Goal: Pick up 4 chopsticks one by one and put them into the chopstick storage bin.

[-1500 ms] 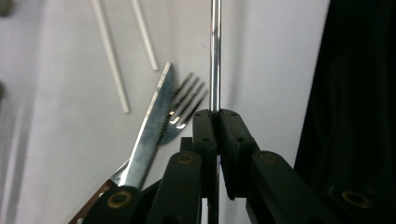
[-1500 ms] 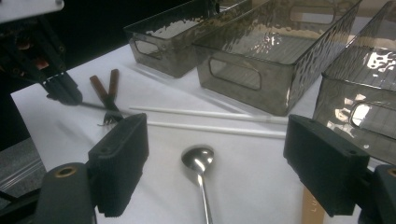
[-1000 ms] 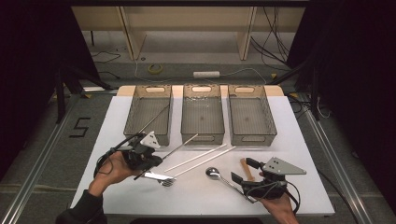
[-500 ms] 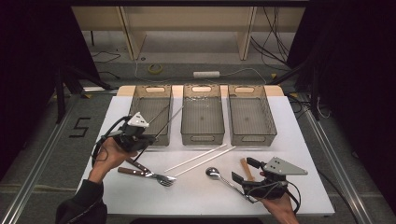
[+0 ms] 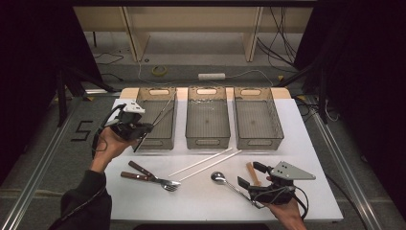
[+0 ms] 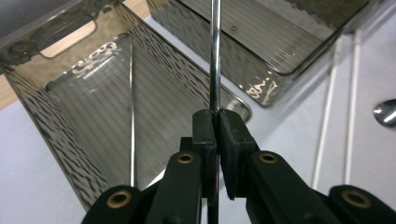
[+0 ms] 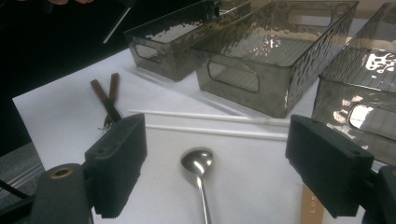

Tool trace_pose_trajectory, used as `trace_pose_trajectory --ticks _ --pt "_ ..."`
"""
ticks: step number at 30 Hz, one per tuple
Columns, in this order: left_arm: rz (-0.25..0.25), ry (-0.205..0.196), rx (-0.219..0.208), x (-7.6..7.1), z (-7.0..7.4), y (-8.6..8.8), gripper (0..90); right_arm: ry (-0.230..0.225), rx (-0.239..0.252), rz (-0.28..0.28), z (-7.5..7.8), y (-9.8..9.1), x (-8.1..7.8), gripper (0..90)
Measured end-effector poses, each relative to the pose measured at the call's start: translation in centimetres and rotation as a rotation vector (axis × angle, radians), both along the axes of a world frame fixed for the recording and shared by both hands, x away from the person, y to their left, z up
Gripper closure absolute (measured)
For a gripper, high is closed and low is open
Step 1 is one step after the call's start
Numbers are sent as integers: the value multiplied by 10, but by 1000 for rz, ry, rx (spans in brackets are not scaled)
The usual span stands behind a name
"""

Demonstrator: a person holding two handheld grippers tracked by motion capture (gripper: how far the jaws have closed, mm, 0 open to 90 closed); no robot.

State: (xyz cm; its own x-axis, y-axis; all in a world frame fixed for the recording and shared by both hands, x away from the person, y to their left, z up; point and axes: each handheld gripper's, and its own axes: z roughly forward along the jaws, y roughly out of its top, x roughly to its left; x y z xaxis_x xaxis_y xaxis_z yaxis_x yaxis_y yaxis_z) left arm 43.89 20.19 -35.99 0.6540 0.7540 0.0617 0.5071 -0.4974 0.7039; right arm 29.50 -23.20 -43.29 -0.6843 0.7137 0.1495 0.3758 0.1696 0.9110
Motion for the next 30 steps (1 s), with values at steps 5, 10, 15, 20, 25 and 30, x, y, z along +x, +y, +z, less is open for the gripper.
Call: trace_pose_trajectory --ticks 5,10,15,20,25,30 --pt "25 -2 14 12 5 3 846 1 -1 1 0 0 0 217" --pt "72 -6 -1 25 7 12 845 4 -1 1 0 1 0 217" --pt "109 -19 -33 36 8 18 845 1 0 1 0 0 0 216" --pt "130 -38 -33 45 9 17 846 3 2 1 0 0 1 216" --pt "146 -45 -25 56 4 16 846 3 2 2 -1 0 1 217" --pt "161 -43 -21 63 -3 16 845 4 3 3 -1 0 1 217"
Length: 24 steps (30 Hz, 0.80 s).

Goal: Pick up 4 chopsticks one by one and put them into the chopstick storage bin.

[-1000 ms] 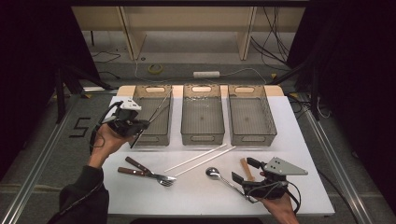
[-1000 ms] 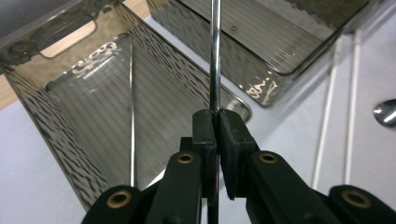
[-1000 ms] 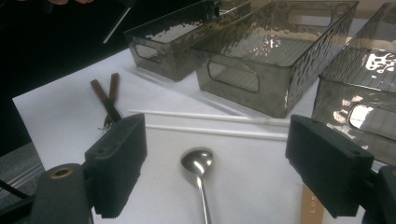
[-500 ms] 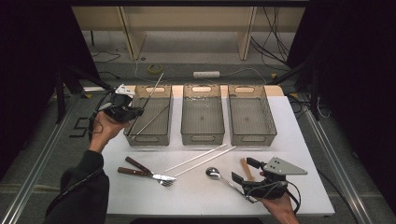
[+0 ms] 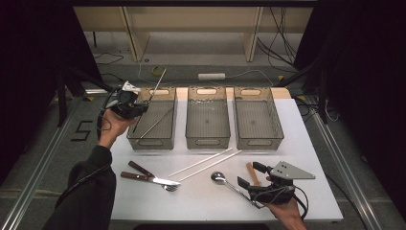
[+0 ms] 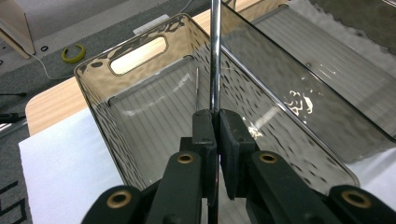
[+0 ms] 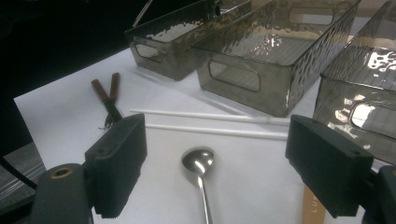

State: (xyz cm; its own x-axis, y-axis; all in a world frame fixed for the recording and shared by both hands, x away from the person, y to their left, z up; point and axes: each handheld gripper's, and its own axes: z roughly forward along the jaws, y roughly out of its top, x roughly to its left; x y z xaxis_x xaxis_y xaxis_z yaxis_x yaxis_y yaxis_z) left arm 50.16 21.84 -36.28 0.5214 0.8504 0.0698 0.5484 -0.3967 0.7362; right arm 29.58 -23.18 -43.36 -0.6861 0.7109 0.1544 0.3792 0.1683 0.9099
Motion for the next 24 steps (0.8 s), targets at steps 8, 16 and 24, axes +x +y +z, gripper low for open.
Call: trace_pose_trajectory --ticks 8,16,24 --pt "17 5 7 4 -14 2 845 2 3 1 0 0 0 217" --pt "39 11 -1 5 -28 7 844 0 2 2 0 0 0 217" --pt "44 19 8 5 -38 9 845 1 0 4 0 0 0 217"
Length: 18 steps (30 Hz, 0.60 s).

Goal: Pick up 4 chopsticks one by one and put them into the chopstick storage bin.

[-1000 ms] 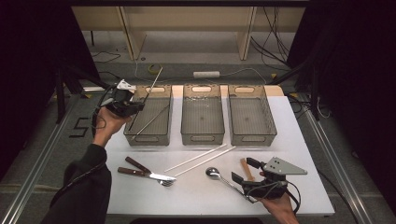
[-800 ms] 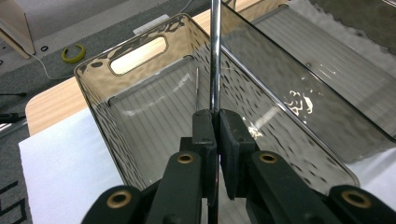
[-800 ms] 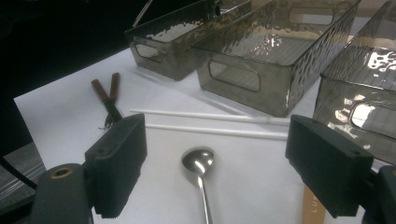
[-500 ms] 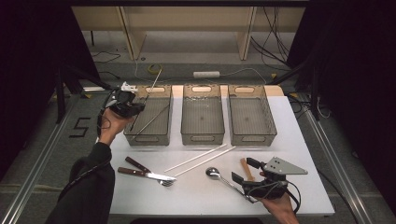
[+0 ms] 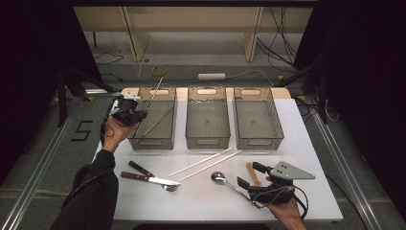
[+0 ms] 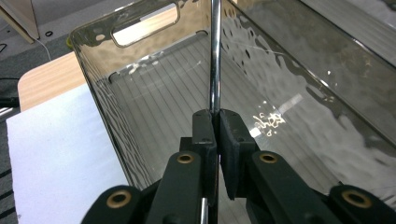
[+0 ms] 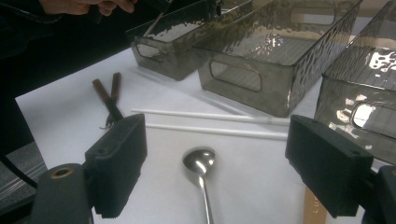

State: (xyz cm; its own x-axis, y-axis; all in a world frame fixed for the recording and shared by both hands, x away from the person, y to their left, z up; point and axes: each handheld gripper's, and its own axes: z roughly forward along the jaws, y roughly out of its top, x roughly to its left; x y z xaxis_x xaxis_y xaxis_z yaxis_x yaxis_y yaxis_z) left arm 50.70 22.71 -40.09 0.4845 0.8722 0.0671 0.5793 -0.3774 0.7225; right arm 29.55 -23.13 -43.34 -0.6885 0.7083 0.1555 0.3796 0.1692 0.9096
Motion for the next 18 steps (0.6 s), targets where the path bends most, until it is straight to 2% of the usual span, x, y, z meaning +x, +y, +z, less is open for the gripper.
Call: trace_pose_trajectory --ticks 18 --pt "16 39 8 3 -15 -1 844 0 -1 1 0 0 0 218"
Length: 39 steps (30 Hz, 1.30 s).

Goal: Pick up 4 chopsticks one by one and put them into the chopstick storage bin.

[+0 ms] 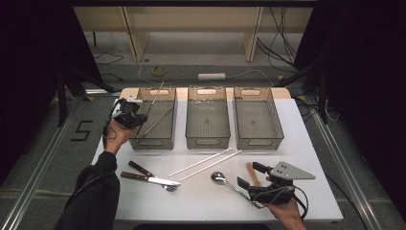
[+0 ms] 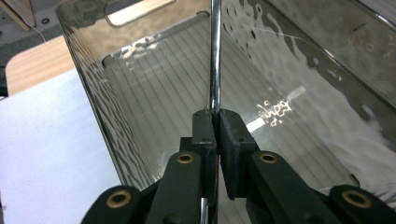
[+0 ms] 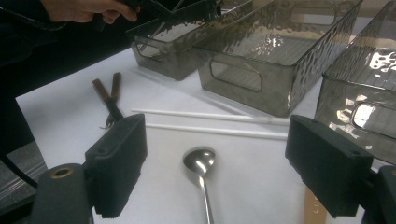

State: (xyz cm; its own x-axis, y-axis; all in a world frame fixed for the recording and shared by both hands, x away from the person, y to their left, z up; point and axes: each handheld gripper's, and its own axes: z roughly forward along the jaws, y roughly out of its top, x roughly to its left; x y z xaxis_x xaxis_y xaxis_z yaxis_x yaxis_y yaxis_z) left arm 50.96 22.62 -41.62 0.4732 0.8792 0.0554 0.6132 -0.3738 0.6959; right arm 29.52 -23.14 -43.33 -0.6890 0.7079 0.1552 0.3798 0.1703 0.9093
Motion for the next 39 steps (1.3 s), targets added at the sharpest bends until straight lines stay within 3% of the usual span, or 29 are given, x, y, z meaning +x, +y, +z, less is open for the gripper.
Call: trace_pose_trajectory --ticks 8,13,17,20,25,28,30,39 --pt "14 27 -3 2 -6 2 839 0 0 0 0 0 0 218" --pt "36 20 -6 1 -10 5 829 -1 1 0 0 0 0 219" --pt "37 20 -12 -3 -10 4 741 0 0 0 0 0 0 219" --pt "40 4 -61 -11 -6 2 676 -1 0 0 0 0 0 219" --pt "0 -12 -92 -31 -2 -6 533 7 -7 -1 -1 1 0 218" --pt "-17 8 -65 -36 0 -9 463 7 -5 0 0 1 0 218" --pt "-33 11 -90 -40 3 -12 430 4 -8 0 0 1 -1 218" --pt "-133 67 -74 -50 14 -29 337 1 -6 2 0 1 -1 218"
